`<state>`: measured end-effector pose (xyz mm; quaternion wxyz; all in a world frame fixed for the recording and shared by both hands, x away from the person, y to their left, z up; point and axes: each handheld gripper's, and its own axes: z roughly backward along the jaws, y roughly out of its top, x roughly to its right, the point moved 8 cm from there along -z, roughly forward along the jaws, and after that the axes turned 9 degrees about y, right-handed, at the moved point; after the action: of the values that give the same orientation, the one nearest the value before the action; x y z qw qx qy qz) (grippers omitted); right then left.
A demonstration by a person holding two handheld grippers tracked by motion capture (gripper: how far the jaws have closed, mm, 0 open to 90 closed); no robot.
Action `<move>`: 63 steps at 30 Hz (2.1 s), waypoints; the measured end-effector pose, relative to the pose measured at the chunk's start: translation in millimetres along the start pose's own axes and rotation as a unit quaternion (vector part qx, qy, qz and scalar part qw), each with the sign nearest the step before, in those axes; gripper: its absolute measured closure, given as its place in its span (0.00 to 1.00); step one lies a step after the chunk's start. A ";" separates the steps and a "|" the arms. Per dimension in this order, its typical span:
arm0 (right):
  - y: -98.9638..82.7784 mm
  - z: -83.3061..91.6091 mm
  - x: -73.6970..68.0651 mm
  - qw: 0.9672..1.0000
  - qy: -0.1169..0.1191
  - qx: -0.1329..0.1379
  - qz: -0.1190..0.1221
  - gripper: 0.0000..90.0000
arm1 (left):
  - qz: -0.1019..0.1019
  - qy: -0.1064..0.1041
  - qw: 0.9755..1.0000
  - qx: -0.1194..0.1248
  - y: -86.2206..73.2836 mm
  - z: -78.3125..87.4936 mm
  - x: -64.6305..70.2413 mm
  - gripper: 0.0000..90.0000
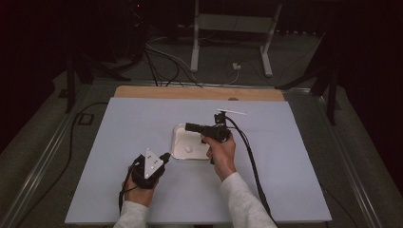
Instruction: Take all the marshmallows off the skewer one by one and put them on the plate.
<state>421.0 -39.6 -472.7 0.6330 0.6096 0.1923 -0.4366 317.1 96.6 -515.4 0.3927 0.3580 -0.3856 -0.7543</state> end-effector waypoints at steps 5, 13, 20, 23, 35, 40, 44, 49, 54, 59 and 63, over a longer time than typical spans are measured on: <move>1.0 1.3 0.2 1.000 0.001 0.002 -0.002 0.87 | -0.002 0.001 1.000 -0.001 -1.5 1.1 -1.4 1.00; 3.0 4.7 2.4 1.000 -0.001 0.008 -0.002 0.88 | -0.016 0.000 1.000 -0.005 -4.2 1.8 -1.0 1.00; 5.3 9.4 4.6 1.000 -0.002 0.013 -0.002 0.89 | -0.017 -0.007 1.000 -0.007 -7.2 3.1 -2.2 1.00; 7.0 11.1 5.5 1.000 -0.003 0.017 -0.005 0.89 | -0.016 -0.010 1.000 -0.007 -8.6 4.2 -2.9 1.00; 11.4 14.4 10.3 1.000 -0.010 0.024 -0.005 0.90 | -0.022 -0.025 0.999 -0.003 -11.5 9.8 -4.9 1.00; 21.4 25.4 14.7 0.998 -0.023 0.052 -0.007 0.91 | -0.021 -0.023 0.999 -0.015 -21.7 14.6 -12.8 1.00; 28.4 38.6 14.2 0.999 -0.022 0.045 0.000 0.89 | 0.012 -0.021 1.000 -0.007 -21.1 18.9 -23.6 1.00; 21.5 35.6 20.7 0.999 -0.040 0.029 0.010 0.87 | 0.014 -0.019 1.000 -0.007 -16.8 15.5 -19.1 1.00; 10.3 30.8 29.1 0.997 -0.068 0.004 0.023 0.85 | 0.026 -0.022 0.999 -0.013 -14.2 9.6 -14.6 1.00; 1.0 32.7 37.8 0.995 -0.092 -0.017 0.037 0.84 | 0.038 -0.025 0.999 -0.013 -8.6 6.7 -10.7 1.00; -6.8 31.6 45.8 0.992 -0.111 -0.036 0.044 0.84 | 0.042 -0.025 0.999 -0.014 -4.2 4.6 -7.9 1.00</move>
<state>431.5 -83.0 -506.6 0.6906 0.5421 0.1099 -0.4659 315.3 106.5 -515.1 0.4192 0.3167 -0.3994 -0.7513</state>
